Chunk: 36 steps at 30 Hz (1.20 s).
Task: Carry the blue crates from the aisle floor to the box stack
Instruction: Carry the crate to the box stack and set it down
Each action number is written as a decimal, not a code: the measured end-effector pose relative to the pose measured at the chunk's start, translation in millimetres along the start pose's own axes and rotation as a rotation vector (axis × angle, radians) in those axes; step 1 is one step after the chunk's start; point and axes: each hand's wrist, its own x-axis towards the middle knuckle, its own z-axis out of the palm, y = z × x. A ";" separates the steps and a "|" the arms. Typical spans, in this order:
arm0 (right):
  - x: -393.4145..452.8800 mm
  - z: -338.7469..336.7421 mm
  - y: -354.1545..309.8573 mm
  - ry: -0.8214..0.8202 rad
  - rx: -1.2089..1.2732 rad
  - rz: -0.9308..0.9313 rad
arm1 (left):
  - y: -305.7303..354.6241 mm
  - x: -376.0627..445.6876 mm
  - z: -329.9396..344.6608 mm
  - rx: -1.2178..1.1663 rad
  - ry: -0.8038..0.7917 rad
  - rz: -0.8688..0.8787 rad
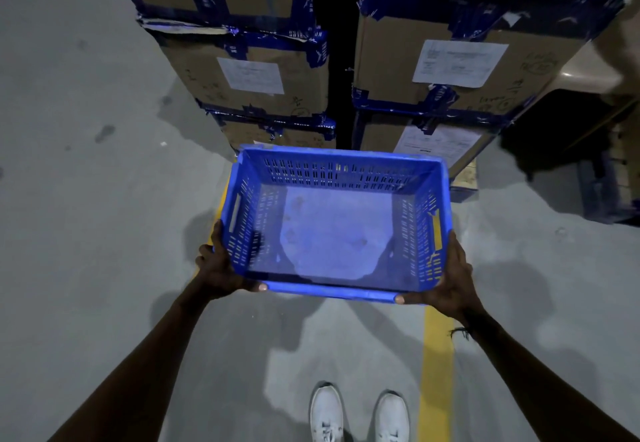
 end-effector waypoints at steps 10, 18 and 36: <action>0.3 -18.8 -15.5 -0.069 0.031 0.046 | -11.6 0.8 17.0 -0.007 -0.006 -0.025; -19.7 -0.6 -16.6 -0.034 0.076 0.177 | 17.5 19.1 -5.5 0.056 -0.050 0.005; 2.7 -14.5 -19.3 -0.099 0.015 0.153 | 6.8 10.4 8.6 -0.015 -0.040 -0.042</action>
